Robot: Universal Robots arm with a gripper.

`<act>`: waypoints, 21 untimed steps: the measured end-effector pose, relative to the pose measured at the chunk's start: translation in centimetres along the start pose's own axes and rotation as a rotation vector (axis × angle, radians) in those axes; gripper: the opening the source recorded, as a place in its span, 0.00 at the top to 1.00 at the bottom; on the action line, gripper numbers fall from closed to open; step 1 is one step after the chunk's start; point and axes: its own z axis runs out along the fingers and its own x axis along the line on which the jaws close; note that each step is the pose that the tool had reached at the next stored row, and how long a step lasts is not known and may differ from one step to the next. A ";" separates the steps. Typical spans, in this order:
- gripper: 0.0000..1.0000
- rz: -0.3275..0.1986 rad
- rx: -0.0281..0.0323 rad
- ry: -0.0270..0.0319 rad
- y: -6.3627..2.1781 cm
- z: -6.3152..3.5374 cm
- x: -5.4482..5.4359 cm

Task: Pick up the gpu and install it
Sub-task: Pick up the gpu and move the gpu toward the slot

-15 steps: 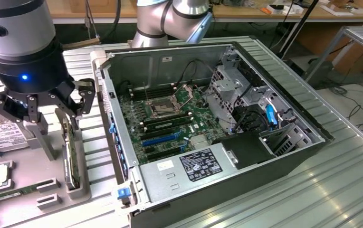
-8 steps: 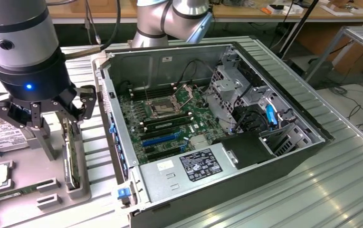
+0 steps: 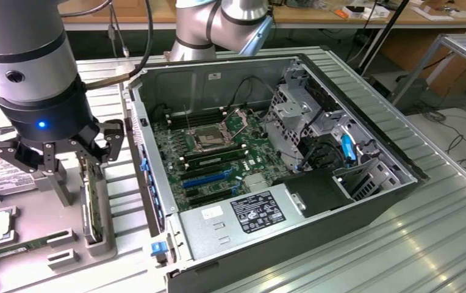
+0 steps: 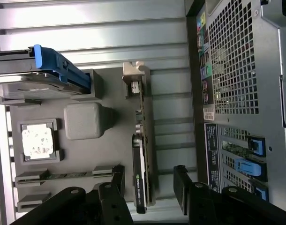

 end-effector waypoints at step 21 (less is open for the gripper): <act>0.46 0.000 0.0001 0.0001 -0.34 4.00 0.9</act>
